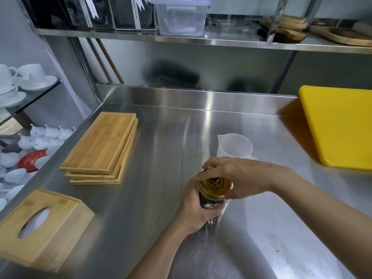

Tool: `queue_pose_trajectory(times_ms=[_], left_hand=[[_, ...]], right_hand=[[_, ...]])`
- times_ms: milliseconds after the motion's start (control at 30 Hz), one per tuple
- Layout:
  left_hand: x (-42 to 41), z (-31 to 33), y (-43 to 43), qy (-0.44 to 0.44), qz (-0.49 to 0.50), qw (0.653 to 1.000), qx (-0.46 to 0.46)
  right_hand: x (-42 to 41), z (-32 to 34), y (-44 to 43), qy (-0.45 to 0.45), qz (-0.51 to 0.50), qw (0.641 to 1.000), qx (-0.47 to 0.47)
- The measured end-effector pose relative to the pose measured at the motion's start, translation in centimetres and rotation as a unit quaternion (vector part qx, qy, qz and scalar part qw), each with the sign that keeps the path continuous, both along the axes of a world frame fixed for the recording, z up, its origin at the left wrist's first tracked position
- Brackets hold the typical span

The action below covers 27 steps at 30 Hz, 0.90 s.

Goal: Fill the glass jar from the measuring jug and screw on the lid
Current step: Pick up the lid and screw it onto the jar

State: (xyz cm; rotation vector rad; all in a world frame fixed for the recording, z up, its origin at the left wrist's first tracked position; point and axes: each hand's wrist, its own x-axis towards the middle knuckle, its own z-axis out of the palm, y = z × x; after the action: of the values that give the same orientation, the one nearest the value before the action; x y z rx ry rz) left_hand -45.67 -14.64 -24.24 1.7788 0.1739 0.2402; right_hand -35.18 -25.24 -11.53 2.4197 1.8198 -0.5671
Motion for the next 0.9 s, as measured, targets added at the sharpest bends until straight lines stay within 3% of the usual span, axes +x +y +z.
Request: queue_pose_trajectory(times_ms=[133, 233, 400, 567, 733, 900], left_hand=[[-0.1, 0.0, 0.0, -0.003, -0.006, 1.0, -0.026], [-0.2, -0.3, 0.2, 0.006, -0.012, 1.0, -0.02], [0.0, -0.5, 0.0, 0.005, -0.012, 0.999, -0.032], [0.1, -0.4, 0.3, 0.02, -0.034, 0.998, -0.051], [0.8, 0.5, 2.6, 0.1, -0.133, 0.984, -0.061], [2.8, 2.7, 5.1, 0.193, -0.279, 0.94, -0.034]], right_hand=[[0.1, -0.4, 0.2, -0.029, -0.073, 0.997, -0.003], [0.5, -0.6, 0.4, -0.118, -0.107, 0.987, -0.021], [0.2, 0.2, 0.0, 0.004, -0.049, 0.999, 0.005], [-0.1, -0.6, 0.2, -0.015, -0.007, 1.0, -0.001], [-0.1, -1.3, -0.1, -0.113, 0.015, 0.993, 0.011], [-0.1, -3.4, -0.7, -0.139, 0.1, 0.976, 0.134]])
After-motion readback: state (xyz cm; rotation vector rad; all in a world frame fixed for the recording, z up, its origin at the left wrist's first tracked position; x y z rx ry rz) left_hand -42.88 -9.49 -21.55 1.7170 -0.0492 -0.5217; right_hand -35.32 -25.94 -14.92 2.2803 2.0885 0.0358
